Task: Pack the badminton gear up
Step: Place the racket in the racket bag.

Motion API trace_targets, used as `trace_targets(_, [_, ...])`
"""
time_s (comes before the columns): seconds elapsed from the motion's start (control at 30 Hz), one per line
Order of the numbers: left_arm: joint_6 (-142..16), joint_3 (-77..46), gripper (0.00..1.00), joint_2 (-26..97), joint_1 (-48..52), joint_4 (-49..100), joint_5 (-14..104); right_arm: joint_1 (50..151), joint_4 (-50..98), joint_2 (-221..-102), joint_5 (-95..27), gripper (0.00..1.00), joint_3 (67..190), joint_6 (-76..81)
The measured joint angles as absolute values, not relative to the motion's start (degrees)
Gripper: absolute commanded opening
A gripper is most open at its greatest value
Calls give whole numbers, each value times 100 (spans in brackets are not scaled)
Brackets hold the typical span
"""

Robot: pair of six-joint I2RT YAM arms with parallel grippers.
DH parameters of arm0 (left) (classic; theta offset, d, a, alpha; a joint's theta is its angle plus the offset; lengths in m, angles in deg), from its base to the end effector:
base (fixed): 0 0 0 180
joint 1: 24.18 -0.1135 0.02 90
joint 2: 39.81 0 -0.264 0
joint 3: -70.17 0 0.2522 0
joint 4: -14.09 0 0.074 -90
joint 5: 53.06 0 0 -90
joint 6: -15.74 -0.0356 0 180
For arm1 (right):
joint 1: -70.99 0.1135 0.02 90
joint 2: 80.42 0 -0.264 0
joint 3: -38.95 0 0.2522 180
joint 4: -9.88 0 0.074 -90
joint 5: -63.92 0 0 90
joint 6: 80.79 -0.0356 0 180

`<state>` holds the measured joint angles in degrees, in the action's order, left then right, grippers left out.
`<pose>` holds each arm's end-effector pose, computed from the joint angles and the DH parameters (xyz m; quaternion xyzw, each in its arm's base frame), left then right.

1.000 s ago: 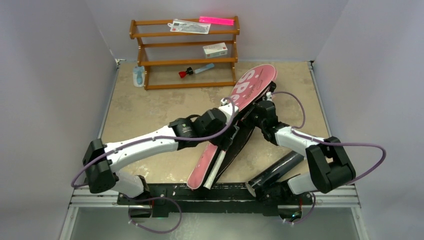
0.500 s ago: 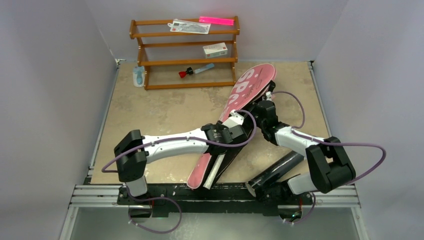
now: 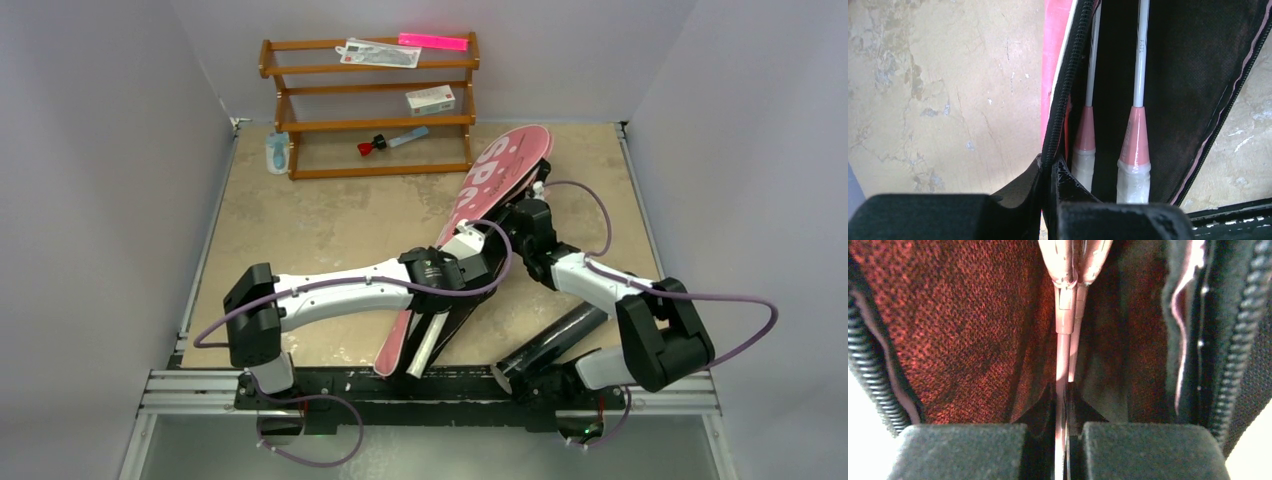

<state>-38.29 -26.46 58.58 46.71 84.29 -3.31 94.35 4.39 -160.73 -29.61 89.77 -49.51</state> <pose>0.1337 -0.3156 0.2707 0.2268 0.9008 0.0842 0.3606 0.2701 0.1190 0.2050 0.2386 0.8038 0.3769 0.3936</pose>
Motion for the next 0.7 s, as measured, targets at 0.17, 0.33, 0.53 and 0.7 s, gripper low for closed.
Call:
trace_targets(0.17, [-3851,-2517,0,5701,4660,8335,-171,9474,549,-16067,-2904,0,9132,-5001])
trace_targets(0.33, [-4046,-2347,0,5506,4649,7972,218,9515,649,-16067,-2670,0,9172,-5141])
trace_targets(0.53, [-4361,-2037,0,4881,4594,7286,1016,9542,581,-16067,-2568,0,9169,-5233])
trace_targets(0.7, [-4520,-1811,0,4363,4334,6788,1790,9653,219,-16161,-2541,1,9172,-5316])
